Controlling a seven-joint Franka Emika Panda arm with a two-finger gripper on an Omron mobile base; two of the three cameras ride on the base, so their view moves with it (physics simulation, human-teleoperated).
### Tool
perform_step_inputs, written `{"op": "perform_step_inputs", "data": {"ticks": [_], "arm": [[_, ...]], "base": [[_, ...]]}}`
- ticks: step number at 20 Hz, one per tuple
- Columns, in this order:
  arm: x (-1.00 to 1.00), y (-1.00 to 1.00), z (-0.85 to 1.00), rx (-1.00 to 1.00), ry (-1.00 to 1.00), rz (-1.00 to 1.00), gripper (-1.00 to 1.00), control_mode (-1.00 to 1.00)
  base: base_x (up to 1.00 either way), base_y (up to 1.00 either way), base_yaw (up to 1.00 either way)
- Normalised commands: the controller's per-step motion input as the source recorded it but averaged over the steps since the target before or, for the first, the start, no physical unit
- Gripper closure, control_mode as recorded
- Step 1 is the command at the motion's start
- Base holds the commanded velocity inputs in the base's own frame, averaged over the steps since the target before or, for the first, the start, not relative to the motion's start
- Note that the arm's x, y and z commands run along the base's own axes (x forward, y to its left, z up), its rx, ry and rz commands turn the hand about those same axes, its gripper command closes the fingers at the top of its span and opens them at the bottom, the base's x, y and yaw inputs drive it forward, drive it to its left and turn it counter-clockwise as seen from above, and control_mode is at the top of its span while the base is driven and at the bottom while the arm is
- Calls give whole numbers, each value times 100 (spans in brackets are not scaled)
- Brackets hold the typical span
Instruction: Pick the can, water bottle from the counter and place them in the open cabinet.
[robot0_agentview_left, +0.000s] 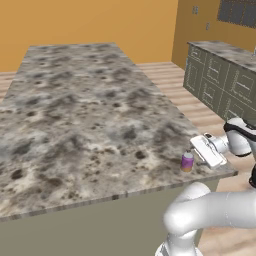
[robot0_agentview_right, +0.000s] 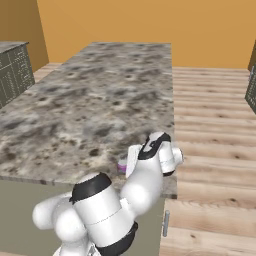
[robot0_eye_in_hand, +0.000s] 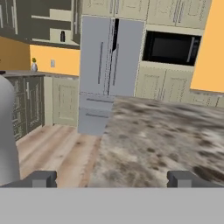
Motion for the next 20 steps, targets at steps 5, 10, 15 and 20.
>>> {"op": "perform_step_inputs", "data": {"ticks": [5,10,15,20], "arm": [[21,-6,-7,0,0,0,-100,-100],[24,-6,-13,0,0,0,-100,-100],[25,0,-25,0,0,0,-100,-100],[26,0,-26,0,0,1,-100,-100]], "base": [[0,0,0],[0,0,0],[0,0,0],[0,0,0]]}}
